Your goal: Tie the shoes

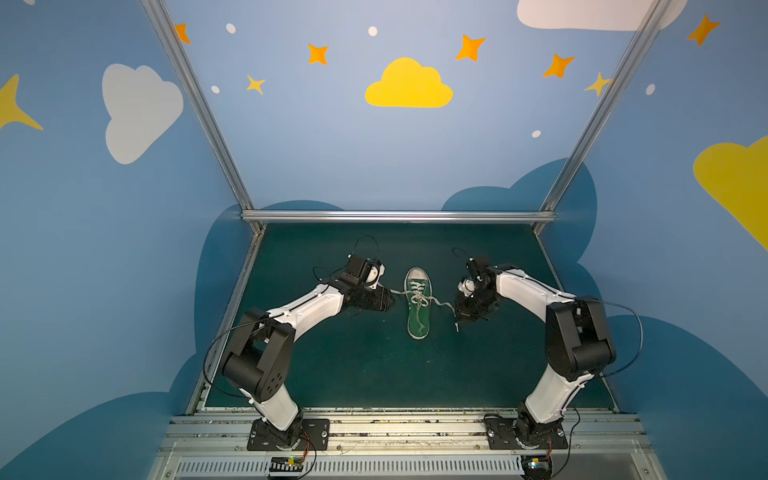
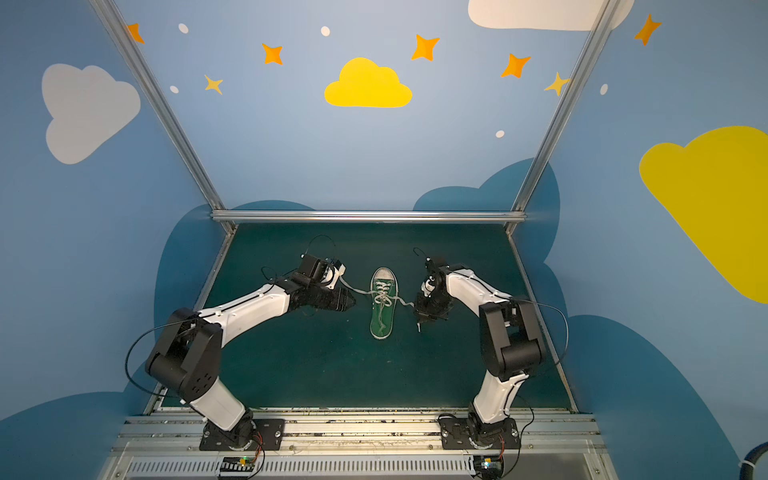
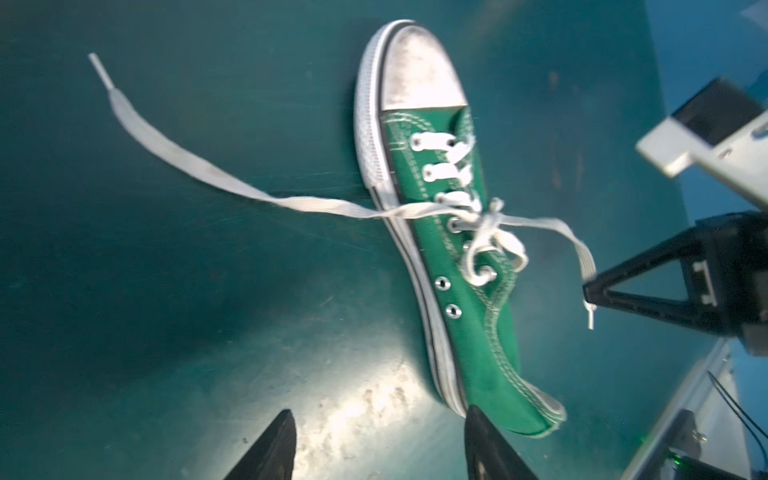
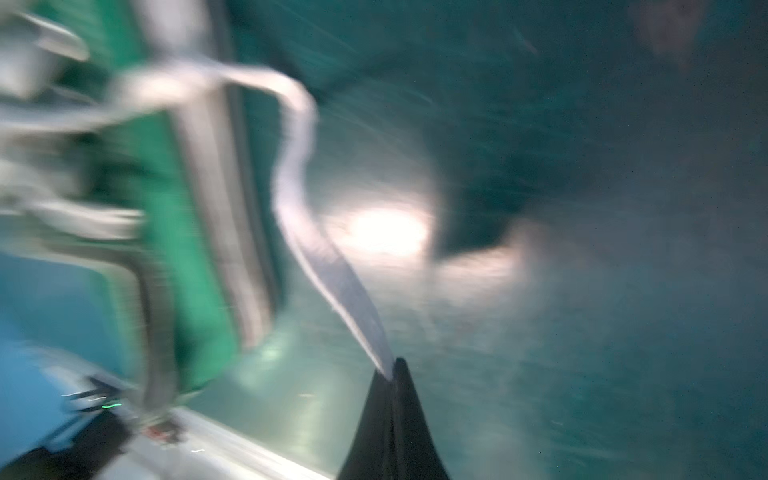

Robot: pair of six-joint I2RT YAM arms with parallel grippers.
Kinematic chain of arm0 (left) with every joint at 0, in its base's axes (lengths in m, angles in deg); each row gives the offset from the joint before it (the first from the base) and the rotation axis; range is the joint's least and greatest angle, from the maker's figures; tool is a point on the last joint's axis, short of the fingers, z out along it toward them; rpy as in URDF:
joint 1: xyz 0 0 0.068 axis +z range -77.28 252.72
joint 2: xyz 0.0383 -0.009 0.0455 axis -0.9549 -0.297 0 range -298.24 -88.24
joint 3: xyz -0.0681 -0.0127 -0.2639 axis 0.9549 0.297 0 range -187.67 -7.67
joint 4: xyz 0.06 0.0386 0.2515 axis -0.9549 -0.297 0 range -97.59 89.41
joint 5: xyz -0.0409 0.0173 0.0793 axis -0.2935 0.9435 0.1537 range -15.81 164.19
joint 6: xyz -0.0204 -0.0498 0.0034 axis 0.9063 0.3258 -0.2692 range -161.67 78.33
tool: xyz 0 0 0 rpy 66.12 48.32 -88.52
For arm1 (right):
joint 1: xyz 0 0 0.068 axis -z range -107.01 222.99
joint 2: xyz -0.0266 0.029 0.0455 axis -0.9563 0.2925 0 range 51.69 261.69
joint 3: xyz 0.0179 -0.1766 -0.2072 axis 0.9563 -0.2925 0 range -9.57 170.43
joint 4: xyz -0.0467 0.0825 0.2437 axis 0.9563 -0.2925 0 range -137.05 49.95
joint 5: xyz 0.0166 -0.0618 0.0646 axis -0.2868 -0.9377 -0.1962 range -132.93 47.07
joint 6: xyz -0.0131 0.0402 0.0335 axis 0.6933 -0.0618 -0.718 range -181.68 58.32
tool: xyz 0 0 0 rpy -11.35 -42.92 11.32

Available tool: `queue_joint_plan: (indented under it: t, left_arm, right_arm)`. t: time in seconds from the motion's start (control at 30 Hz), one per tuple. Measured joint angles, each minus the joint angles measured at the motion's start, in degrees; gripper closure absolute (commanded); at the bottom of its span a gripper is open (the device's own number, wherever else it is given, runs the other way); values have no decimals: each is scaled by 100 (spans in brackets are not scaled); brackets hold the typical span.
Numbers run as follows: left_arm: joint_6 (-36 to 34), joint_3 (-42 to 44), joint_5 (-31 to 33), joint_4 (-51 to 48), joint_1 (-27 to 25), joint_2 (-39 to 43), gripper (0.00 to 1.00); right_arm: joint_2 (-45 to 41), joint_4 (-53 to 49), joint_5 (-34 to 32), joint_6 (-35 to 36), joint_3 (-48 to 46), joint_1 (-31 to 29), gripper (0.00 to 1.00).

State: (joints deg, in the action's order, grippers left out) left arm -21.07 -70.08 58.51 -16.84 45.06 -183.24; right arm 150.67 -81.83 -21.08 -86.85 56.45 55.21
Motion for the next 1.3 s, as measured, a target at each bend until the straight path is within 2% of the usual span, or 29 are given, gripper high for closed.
queue_joint_plan:
  t: [0.13, 0.33, 0.43, 1.0, 1.3]
  left_arm:
    - [85, -188, -120, -61, -133, 20, 37]
    - [243, -404, -214, -79, -396, 11, 38]
    - [369, -435, -273, -15, -501, -28, 39]
    - [887, -433, -605, 424, -726, -372, 41]
    - [975, -433, -682, 516, -778, -501, 42]
  right_arm:
    - [-138, 1451, 968, -979, -575, 197, 100]
    - [208, 3073, 1755, -2087, -922, 280, 100]
    - [404, 3650, 1991, -2424, -922, 280, 100]
    - [1327, 5652, 2883, -3768, -918, 446, 100]
    - [1484, 6017, 3154, -4024, -925, 455, 100]
